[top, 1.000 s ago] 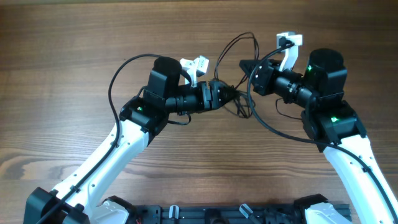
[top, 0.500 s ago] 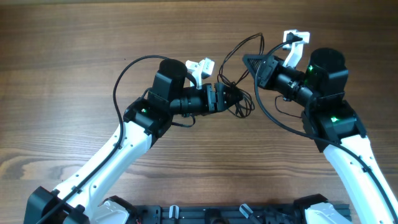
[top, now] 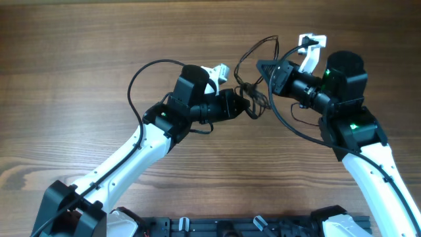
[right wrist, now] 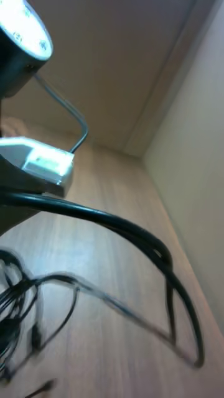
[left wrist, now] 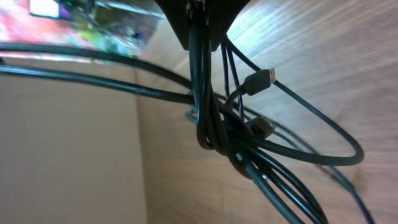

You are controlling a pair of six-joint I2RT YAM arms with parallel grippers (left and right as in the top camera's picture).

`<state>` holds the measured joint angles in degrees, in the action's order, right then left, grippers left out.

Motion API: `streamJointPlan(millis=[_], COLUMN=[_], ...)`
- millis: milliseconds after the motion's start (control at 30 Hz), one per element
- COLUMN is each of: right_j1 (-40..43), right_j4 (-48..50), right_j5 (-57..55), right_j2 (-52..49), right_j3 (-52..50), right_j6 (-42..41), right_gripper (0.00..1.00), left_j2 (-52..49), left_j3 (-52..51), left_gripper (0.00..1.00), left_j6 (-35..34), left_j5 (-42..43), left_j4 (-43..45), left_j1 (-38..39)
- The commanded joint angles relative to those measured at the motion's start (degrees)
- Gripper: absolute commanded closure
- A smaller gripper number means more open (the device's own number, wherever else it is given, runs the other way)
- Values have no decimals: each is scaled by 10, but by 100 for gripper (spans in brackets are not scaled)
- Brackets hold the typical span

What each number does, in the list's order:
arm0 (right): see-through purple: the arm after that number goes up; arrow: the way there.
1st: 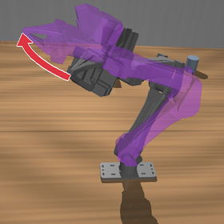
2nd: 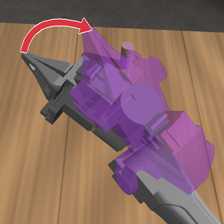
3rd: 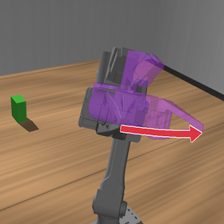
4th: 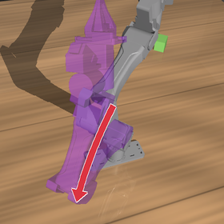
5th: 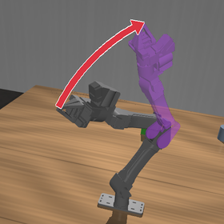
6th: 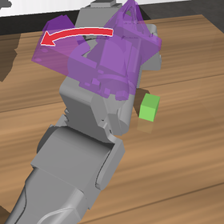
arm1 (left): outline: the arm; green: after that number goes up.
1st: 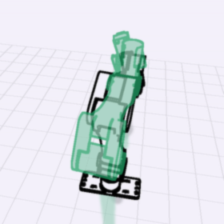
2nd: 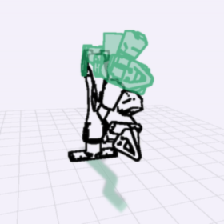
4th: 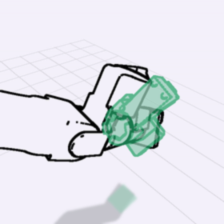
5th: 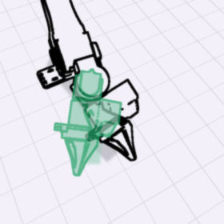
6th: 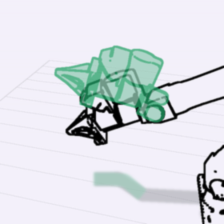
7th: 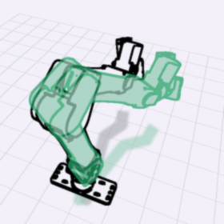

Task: Untangle cables

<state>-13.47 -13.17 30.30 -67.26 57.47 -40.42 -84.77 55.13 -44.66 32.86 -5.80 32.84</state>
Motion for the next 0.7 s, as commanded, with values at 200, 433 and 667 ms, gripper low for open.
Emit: streamJointPlan(millis=[200,433,667], right_j1=[5,16,16], right_j4=[-176,-205,-201], right_j5=[-334,-558,-770], right_j2=[1,1,1], right_j3=[7,7,7], right_j6=[191,226,243], right_gripper=[96,96,96], left_j2=[37,50,80], left_j3=[4,4,4], left_gripper=[96,96,96], left_j6=[146,160,190], left_j5=[-137,-134,-181], left_j4=[-192,-214,-230], left_j1=[-128,-232,-272])
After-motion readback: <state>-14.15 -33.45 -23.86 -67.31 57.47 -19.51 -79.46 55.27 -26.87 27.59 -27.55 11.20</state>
